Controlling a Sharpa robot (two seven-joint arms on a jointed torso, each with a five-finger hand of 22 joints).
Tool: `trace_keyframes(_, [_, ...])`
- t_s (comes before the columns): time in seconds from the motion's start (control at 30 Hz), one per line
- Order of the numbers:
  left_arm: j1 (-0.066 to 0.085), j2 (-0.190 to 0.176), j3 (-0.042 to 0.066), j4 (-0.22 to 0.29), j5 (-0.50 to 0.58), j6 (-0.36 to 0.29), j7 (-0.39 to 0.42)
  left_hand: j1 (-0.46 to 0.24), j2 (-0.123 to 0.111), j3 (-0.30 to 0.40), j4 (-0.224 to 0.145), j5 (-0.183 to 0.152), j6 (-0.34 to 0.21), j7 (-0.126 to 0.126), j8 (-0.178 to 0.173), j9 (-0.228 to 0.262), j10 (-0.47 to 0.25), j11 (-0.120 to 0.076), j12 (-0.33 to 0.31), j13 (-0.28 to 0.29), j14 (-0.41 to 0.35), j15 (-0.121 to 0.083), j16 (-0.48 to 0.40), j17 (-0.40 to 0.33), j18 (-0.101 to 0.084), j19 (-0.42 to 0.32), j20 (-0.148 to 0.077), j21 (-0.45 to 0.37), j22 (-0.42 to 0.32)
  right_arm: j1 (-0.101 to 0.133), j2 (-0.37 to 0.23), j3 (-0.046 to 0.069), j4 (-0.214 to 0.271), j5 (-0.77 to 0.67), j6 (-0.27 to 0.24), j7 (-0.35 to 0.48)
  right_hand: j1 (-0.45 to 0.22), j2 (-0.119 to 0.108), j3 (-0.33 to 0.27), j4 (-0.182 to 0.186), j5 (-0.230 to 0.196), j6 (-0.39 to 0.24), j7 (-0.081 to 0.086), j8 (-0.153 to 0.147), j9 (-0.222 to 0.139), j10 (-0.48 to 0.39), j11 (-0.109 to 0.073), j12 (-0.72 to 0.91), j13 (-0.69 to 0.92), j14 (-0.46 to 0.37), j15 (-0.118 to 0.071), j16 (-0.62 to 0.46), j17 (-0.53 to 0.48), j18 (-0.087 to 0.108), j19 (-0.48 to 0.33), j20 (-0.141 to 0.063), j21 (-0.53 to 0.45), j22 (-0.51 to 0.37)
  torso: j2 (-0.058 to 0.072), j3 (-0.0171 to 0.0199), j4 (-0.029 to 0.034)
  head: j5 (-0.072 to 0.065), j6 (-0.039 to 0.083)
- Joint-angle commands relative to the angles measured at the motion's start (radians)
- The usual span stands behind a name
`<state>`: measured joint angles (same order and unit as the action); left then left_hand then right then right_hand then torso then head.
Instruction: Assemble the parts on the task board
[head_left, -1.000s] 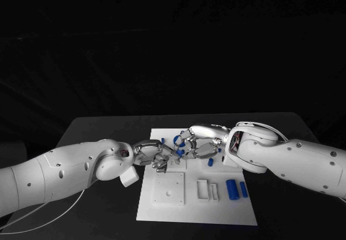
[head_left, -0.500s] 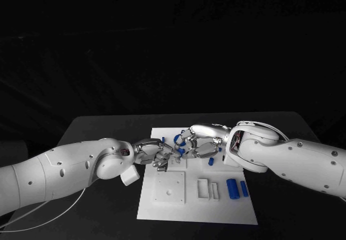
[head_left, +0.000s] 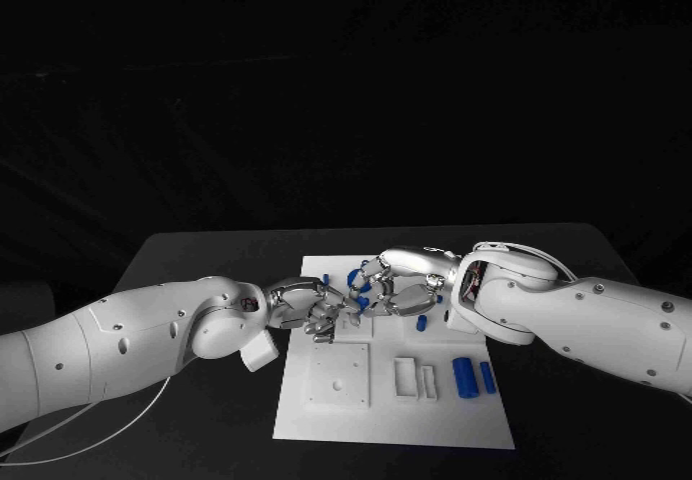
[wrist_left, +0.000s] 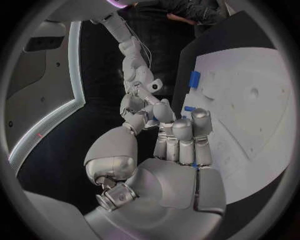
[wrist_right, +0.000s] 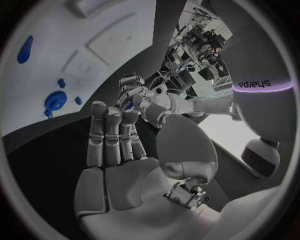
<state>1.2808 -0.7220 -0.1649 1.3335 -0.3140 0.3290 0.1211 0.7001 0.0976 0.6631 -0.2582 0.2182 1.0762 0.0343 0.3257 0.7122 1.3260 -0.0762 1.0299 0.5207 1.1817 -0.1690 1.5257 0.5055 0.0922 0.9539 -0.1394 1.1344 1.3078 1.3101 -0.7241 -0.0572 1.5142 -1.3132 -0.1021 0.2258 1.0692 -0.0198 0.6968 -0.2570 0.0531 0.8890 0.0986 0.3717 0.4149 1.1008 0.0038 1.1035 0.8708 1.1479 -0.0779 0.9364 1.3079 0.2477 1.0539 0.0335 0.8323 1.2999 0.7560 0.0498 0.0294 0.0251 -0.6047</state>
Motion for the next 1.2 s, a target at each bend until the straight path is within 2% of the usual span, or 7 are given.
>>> trace_keyframes(0.03, [0.001,-0.001,0.001,-0.001,0.014,-0.007,0.003,-0.008,-0.028,0.020,0.031,-0.027,-0.004,0.005,-0.009,0.001,-0.010,0.003,0.003,-0.002,-0.014,-0.012,0.004,-0.002,-0.015,-0.004,-0.118,-0.006,0.008,-0.001,0.001,0.000,0.002,0.018,-0.006,0.015,-0.010,0.005,0.007,0.001,-0.004,0.106,0.007,0.006,0.021,-0.004,-0.008,0.001,0.002,-0.010,0.001,0.005,0.013,0.014,-0.004,-0.004,0.002,-0.001,0.000,-0.0001,0.0006,-0.001,0.000])
trace_keyframes(0.2, [0.001,-0.002,0.001,-0.001,0.014,-0.015,-0.001,-0.002,-0.068,0.024,0.038,-0.045,-0.029,0.011,-0.027,0.000,-0.020,0.008,0.003,-0.004,-0.019,-0.007,0.000,-0.005,-0.014,-0.005,-0.120,-0.009,0.006,-0.001,0.000,0.000,0.002,0.022,-0.026,0.016,-0.013,0.008,0.008,0.001,-0.005,0.108,0.006,0.009,0.025,-0.005,-0.010,0.000,0.002,-0.011,0.002,0.005,0.013,0.014,-0.004,-0.004,0.002,-0.001,0.000,-0.0006,0.0013,-0.002,0.001])
trace_keyframes(0.57, [0.001,-0.006,0.001,0.004,0.025,-0.040,-0.015,-0.012,-0.160,0.015,0.086,-0.159,-0.137,0.042,-0.096,-0.024,-0.053,0.036,0.004,-0.007,-0.034,0.019,-0.009,-0.012,-0.014,-0.011,-0.112,-0.021,0.002,-0.001,-0.002,0.000,0.000,0.040,-0.048,0.002,-0.016,0.008,0.010,-0.001,-0.005,0.111,0.004,0.013,0.031,-0.005,-0.011,0.001,0.004,-0.012,0.002,0.006,0.013,0.014,-0.005,-0.004,0.003,0.000,0.000,-0.0007,0.0004,0.000,0.003])
trace_keyframes(0.73, [0.001,-0.008,0.001,0.006,0.033,-0.042,-0.015,-0.025,-0.198,0.002,0.103,-0.168,-0.238,0.066,-0.154,-0.052,-0.070,0.060,0.006,-0.005,-0.042,0.041,-0.010,-0.013,-0.010,-0.015,-0.093,-0.024,0.002,-0.001,0.000,0.000,-0.004,0.043,-0.043,-0.006,-0.016,0.008,0.011,-0.002,-0.005,0.111,0.004,0.013,0.032,-0.005,-0.012,0.001,0.004,-0.012,0.002,0.006,0.013,0.014,-0.005,-0.004,0.003,0.000,0.000,-0.0008,0.0004,-0.001,0.002])
trace_keyframes(0.87, [0.001,-0.009,0.001,0.007,0.046,-0.041,-0.014,-0.058,-0.219,-0.062,0.093,-0.167,-0.258,0.077,-0.166,-0.060,-0.081,0.070,0.012,-0.001,-0.049,0.053,-0.007,-0.011,-0.006,-0.023,-0.078,-0.024,0.005,-0.001,0.004,-0.001,-0.008,0.043,-0.045,-0.011,-0.016,0.008,0.012,-0.003,-0.005,0.111,0.003,0.014,0.033,-0.005,-0.012,0.001,0.004,-0.012,0.002,0.007,0.013,0.014,-0.005,-0.004,0.003,0.000,0.001,-0.0011,0.0008,-0.001,0.003])
trace_keyframes(1.07, [0.001,-0.010,0.001,0.009,0.058,-0.037,-0.012,-0.051,-0.201,-0.118,0.059,-0.168,-0.303,0.075,-0.189,-0.075,-0.091,0.069,0.023,0.003,-0.058,0.052,-0.002,-0.009,0.010,-0.033,-0.075,-0.026,0.006,-0.003,0.006,-0.001,-0.013,0.043,-0.051,-0.016,-0.016,0.008,0.014,-0.004,-0.004,0.111,0.003,0.014,0.035,-0.004,-0.012,0.001,0.005,-0.011,0.002,0.007,0.013,0.014,-0.005,-0.005,0.003,0.000,0.001,-0.0005,0.0008,-0.001,0.001])
trace_keyframes(1.2, [0.001,-0.009,0.001,0.009,0.089,-0.034,-0.001,-0.021,-0.162,-0.119,0.043,-0.168,-0.295,0.071,-0.183,-0.076,-0.091,0.065,0.027,0.004,-0.058,0.048,0.001,-0.008,0.014,-0.033,-0.075,-0.025,0.007,-0.005,0.006,-0.001,-0.018,0.043,-0.059,-0.021,-0.016,0.008,0.015,-0.004,-0.004,0.111,0.003,0.015,0.036,-0.004,-0.013,0.001,0.005,-0.011,0.002,0.008,0.013,0.014,-0.004,-0.005,0.004,0.000,0.000,-0.0005,0.0003,-0.001,0.002])
